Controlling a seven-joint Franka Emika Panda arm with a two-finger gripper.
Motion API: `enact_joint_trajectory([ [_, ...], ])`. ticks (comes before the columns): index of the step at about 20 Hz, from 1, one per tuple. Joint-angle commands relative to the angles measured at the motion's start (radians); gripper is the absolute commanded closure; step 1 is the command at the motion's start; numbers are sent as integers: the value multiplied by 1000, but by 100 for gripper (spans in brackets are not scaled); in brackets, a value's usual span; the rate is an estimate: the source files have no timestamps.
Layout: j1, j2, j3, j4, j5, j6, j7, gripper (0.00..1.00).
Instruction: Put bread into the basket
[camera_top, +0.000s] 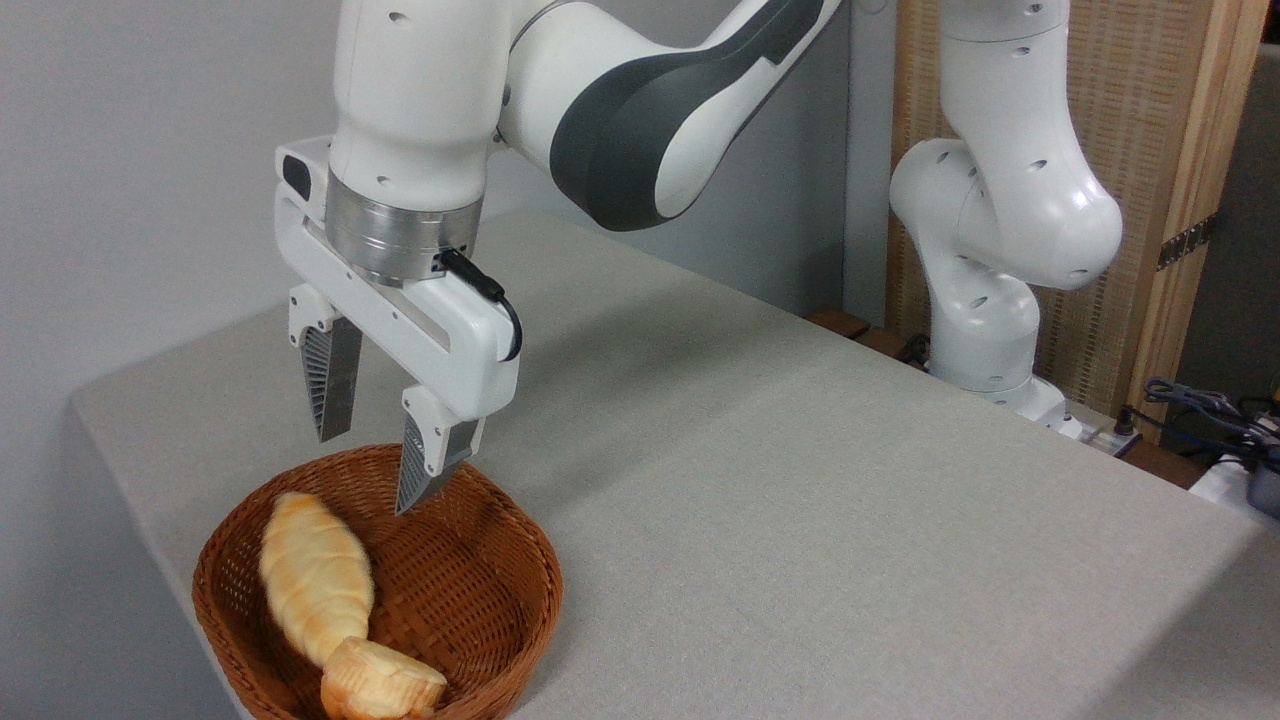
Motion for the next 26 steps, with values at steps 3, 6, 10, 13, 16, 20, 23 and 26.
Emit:
enact_joint_trajectory([
  [3, -3, -37, 10, 12, 193, -119, -15, 0],
  [6, -2, -50, 10, 12, 235, -151, -13, 0],
  [10, -2, -54, 9, 12, 237, -219, -3, 0],
  [13, -2, -56, 10, 12, 246, -225, -1, 0],
  [16, -3, -59, 7, 12, 290, -226, 0, 0],
  [20, -3, -71, 9, 12, 301, -228, 11, 0],
  [23, -3, -73, 9, 12, 301, -232, 45, 0],
  [26, -3, -74, 6, 12, 301, -234, 57, 0],
])
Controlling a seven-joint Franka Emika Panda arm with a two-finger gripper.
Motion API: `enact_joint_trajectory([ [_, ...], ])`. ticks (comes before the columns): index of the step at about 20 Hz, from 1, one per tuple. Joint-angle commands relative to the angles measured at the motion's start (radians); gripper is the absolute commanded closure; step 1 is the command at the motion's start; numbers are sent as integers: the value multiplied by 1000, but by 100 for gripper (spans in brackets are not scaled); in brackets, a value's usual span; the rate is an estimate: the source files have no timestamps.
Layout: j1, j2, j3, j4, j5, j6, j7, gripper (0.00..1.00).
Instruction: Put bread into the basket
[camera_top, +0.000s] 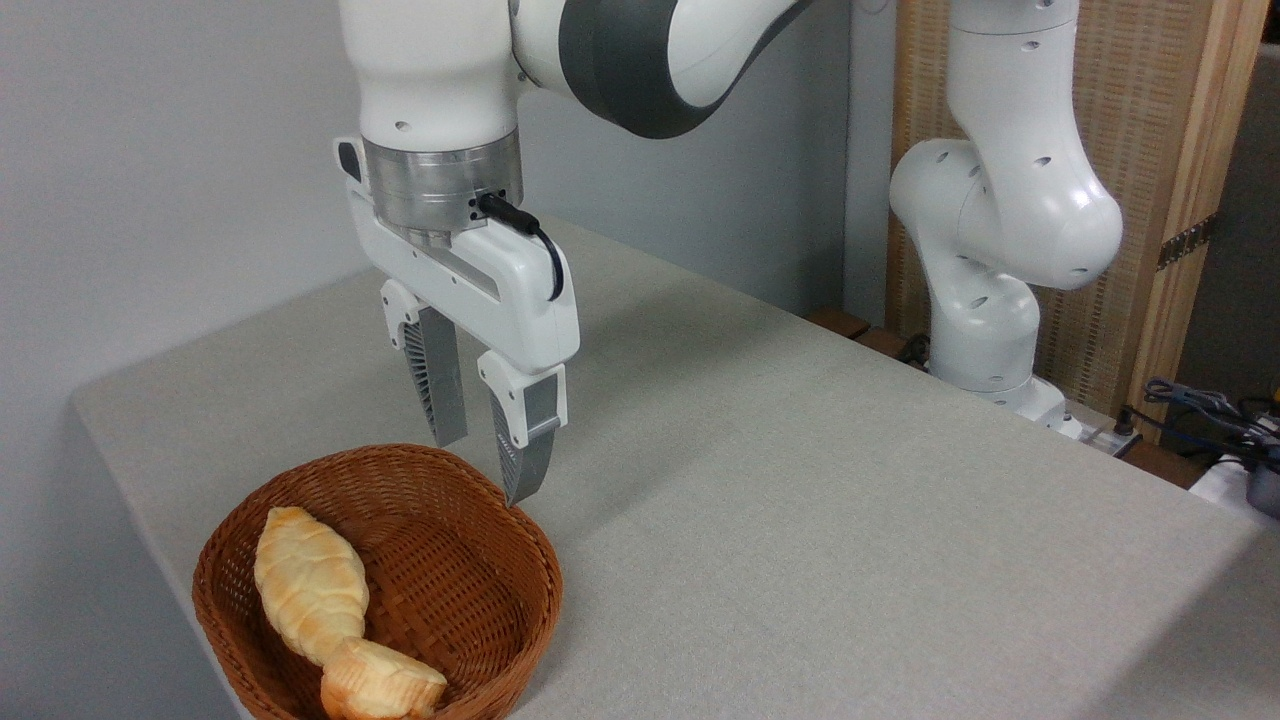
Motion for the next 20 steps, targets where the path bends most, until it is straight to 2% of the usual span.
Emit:
enact_joint_trajectory([
  [1, -6, -20, 3, 2, 17, -32, 28, 0],
  [7, -9, -18, 0, 2, 15, -38, 96, 0],
  [20, -15, -26, 0, 2, 12, -40, 87, 0],
])
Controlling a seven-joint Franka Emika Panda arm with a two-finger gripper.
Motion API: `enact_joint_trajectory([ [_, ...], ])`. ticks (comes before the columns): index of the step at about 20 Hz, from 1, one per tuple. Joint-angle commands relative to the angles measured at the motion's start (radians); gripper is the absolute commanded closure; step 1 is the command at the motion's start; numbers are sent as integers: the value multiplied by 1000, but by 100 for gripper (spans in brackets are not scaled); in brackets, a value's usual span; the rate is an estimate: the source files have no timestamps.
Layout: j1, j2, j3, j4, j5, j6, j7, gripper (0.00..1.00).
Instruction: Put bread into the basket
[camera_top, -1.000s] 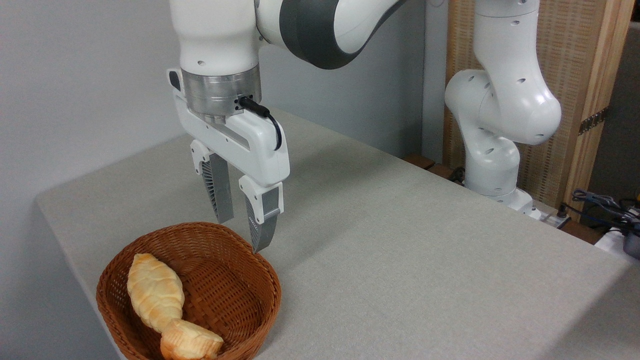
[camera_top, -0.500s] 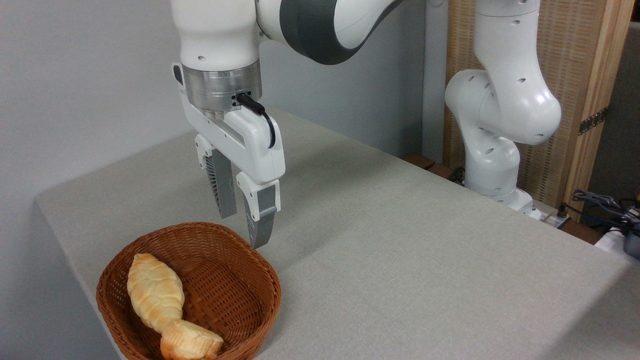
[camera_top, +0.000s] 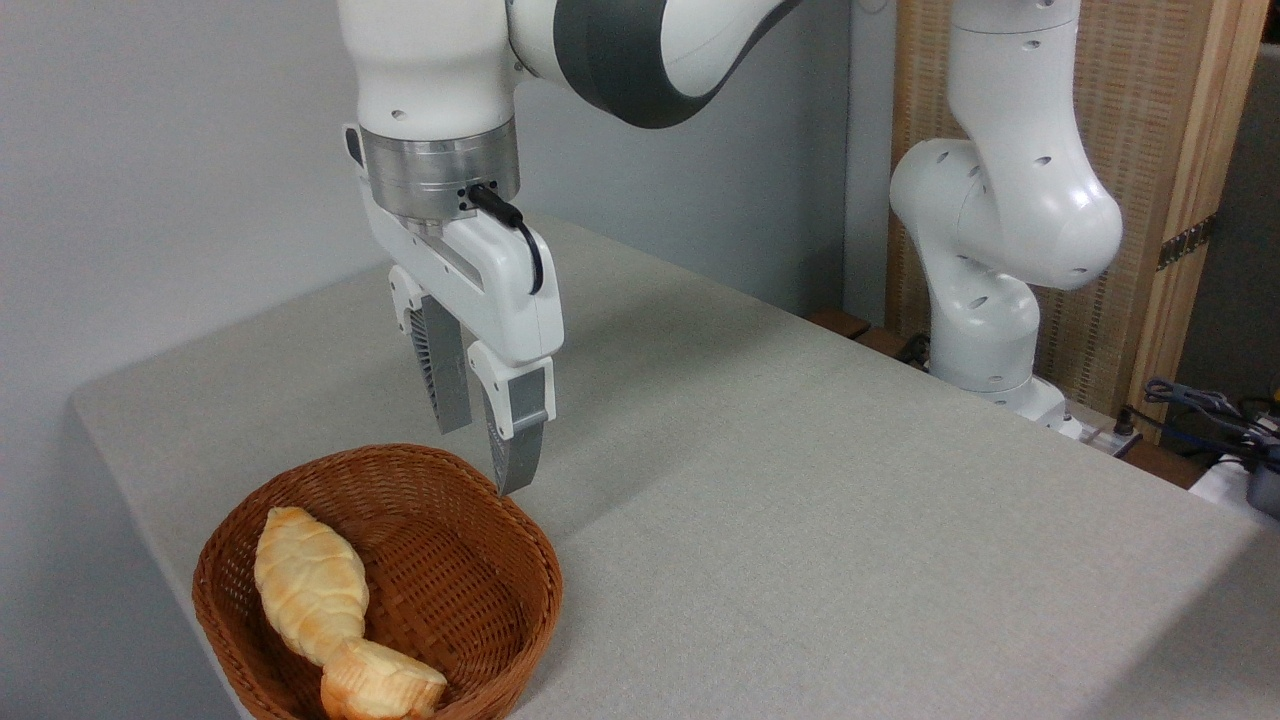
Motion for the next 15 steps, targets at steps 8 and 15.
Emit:
enact_joint_trajectory([
  [8, -71, -24, 69, 2, 3, -38, 6, 0],
  [15, -65, -31, 71, 2, -8, -33, 5, 0],
])
